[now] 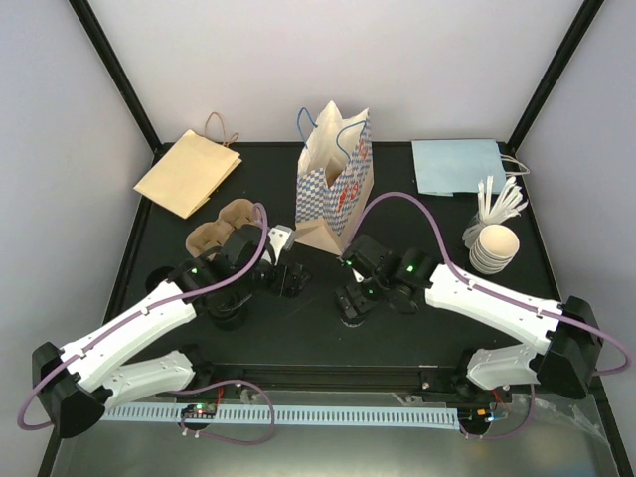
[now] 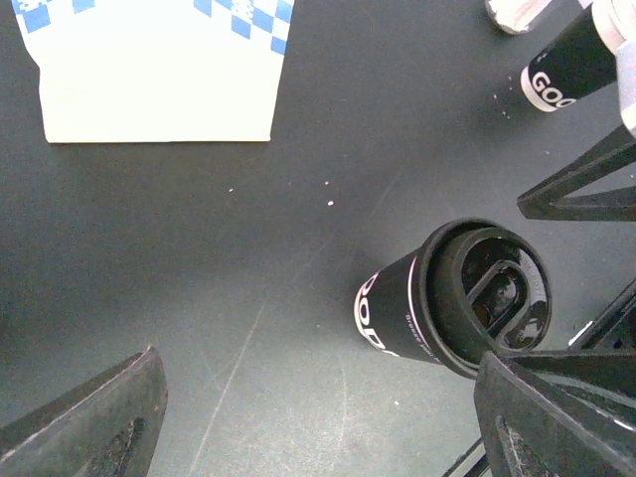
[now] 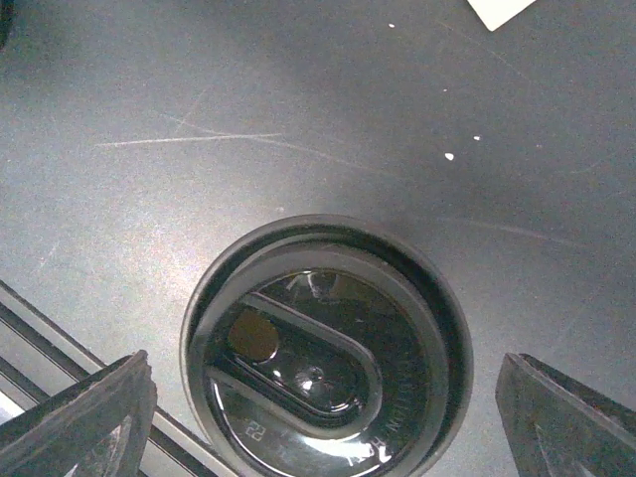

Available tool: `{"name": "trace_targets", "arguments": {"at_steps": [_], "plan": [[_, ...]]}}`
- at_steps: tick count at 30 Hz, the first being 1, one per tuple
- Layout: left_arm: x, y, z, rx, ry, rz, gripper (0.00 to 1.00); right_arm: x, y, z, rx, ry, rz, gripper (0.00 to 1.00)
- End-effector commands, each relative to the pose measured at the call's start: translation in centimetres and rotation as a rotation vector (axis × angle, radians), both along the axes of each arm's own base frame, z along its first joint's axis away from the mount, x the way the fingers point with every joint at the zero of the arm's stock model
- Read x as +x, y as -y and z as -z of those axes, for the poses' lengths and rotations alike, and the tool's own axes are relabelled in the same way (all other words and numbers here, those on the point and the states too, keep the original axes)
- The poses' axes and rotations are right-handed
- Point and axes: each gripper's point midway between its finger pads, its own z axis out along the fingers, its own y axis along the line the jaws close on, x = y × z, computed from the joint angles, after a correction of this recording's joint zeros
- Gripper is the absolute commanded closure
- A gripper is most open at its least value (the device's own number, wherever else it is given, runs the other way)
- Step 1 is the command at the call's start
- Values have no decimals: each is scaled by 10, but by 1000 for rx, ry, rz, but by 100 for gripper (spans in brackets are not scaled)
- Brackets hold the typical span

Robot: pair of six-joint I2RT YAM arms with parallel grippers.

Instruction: Pack the takeout coffee

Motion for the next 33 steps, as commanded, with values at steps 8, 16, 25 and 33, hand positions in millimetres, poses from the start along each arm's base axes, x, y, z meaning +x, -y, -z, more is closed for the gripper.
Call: {"name": "trace_targets", "arguments": {"at_steps": [8, 16, 25, 33], "plan": [[6, -4, -1, -5, 23, -16, 13, -6, -6, -1, -55, 20, -13, 5], [6, -9, 3, 9, 16, -25, 12, -8, -9, 4, -75, 12, -26, 14], [6, -10, 5, 11, 10, -24, 12, -8, -4, 9, -140, 23, -22, 13], [5, -13, 6, 19, 6, -29, 12, -5, -5, 10, -201, 46, -23, 13]]}}
